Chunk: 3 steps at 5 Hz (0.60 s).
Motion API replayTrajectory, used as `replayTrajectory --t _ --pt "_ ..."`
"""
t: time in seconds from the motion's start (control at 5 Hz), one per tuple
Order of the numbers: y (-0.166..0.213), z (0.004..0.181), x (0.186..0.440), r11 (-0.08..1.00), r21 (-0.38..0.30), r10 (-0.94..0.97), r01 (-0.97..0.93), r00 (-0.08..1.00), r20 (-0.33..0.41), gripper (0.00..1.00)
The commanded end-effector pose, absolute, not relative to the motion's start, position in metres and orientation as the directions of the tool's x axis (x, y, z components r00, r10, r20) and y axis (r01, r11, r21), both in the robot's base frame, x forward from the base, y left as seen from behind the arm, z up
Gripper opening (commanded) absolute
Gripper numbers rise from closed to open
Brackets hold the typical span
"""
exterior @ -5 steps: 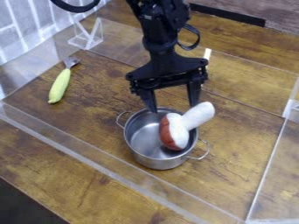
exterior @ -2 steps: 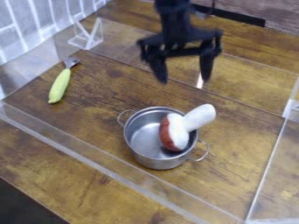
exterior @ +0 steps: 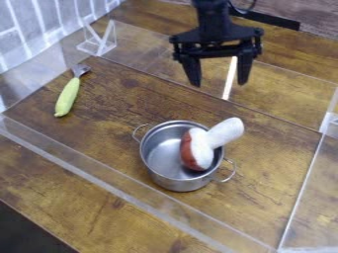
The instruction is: Put the mushroom in the silver pot
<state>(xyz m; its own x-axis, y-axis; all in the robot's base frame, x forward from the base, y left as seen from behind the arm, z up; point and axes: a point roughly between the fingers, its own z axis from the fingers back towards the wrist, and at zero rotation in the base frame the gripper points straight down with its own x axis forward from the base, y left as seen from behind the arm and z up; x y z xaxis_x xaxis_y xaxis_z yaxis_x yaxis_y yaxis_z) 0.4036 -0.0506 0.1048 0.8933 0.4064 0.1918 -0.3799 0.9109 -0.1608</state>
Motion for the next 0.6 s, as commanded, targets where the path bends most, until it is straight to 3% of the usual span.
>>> replayTrajectory --t 0.0,0.4 --pt "-0.06 0.118 0.419 0.903 -0.177 0.426 -0.391 0.87 0.251 1.0" --pt "-0.048 0.083 0.442 0.881 -0.135 0.473 -0.453 0.849 0.236 1.0"
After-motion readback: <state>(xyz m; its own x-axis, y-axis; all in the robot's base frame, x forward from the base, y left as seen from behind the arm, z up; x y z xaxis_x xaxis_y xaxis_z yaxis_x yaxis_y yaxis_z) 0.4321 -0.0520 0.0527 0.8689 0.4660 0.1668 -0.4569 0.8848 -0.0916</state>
